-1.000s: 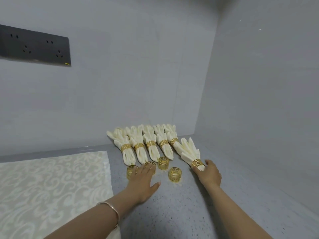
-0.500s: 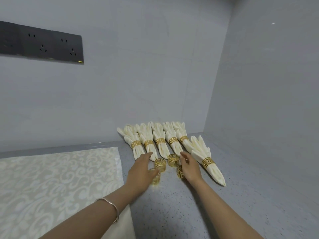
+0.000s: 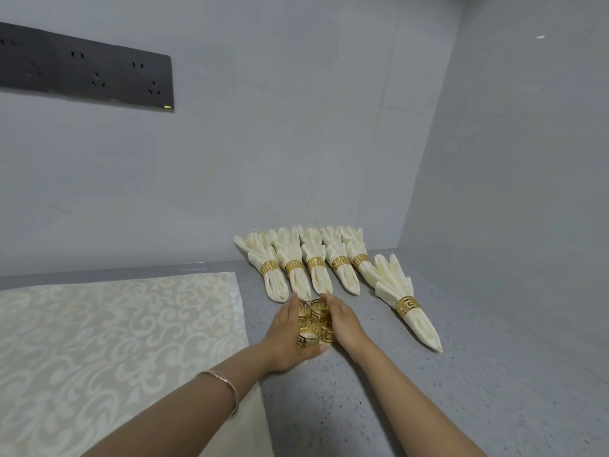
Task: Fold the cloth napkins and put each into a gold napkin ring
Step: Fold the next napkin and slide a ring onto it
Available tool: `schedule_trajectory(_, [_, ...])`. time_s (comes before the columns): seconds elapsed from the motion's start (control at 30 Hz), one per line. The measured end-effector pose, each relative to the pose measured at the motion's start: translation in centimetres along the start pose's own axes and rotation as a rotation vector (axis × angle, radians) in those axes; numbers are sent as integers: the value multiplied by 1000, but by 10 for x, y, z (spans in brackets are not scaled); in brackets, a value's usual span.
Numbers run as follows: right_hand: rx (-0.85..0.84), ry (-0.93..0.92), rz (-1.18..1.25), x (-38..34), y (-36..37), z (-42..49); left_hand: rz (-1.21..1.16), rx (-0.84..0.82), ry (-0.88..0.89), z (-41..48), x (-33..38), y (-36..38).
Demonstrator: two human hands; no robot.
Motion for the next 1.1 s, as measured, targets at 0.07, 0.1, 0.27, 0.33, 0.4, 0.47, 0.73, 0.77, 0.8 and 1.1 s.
schedule_trajectory(0.07, [-40, 6, -21, -6, 15, 0, 20, 20, -11, -7, -7, -4])
schedule_trajectory(0.1, [-61, 0, -36, -11, 25, 0, 27, 31, -25, -11, -13, -8])
schedule_trajectory(0.27, [-61, -53, -104, -30, 43, -4, 45, 65, -17, -24, -30, -28])
schedule_trajectory(0.33, [15, -120, -208, -43, 40, -15, 75, 95, -10, -38, -28, -34])
schedule_trajectory(0.4, [40, -189, -301, -56, 48, -33, 101, 64, -29, -66, -28, -35])
schedule_trajectory(0.47, [14, -282, -396, -67, 61, -57, 129, 36, -60, -92, -38, -32])
schedule_trajectory(0.73, [-403, -230, -587, -36, 179, -173, 325, -135, -154, -266, -99, -27])
schedule_trajectory(0.77, [-435, -241, -672, -34, 188, -184, 346, -138, -156, -281, -102, -28])
schedule_trajectory(0.8, [-461, -265, -739, -34, 196, -194, 357, -137, -156, -294, -107, -28])
schedule_trajectory(1.1, [-550, -399, -915, -61, 243, -257, 322, -171, -96, -376, -91, -9])
Point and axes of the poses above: each hand's wrist, its own z-axis towards the middle knuckle, its own y-axis out of the palm, x = y × z, the point moved 10 cm from there along z, towards the middle knuckle, and after that the axes turned 12 degrees about -x, right-handed, at the moved point
